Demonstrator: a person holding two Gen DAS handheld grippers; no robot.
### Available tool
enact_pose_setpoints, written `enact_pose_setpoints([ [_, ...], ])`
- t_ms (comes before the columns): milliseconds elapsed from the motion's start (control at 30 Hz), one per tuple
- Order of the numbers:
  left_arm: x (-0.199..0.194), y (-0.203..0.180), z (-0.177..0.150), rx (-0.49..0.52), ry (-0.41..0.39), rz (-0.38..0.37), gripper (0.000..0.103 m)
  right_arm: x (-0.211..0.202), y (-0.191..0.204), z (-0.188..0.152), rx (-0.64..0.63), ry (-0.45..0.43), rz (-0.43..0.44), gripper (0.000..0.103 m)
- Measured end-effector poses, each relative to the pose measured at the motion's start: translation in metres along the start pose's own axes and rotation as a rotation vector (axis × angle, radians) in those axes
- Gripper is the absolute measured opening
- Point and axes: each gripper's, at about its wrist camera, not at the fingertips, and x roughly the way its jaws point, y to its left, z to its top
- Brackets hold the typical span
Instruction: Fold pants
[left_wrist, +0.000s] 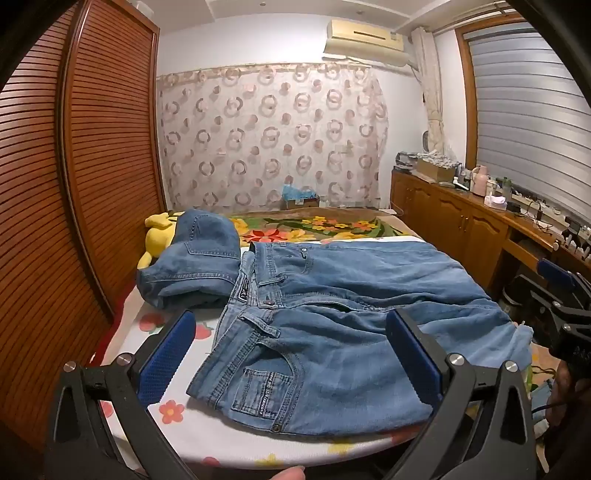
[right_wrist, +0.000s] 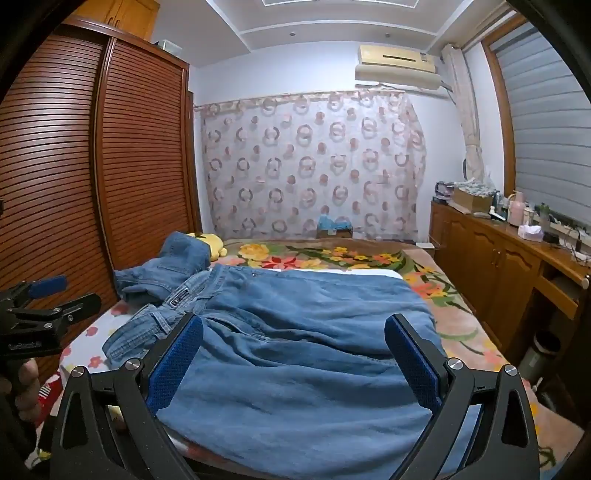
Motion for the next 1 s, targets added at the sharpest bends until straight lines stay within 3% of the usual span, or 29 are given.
enact_pose_setpoints([
  [1000, 0.0, 0.0, 0.0, -0.006, -0.006, -0.004, 0.103, -0.001, -0.001, 0.0, 0.012, 0.007, -0.015, 0.099],
])
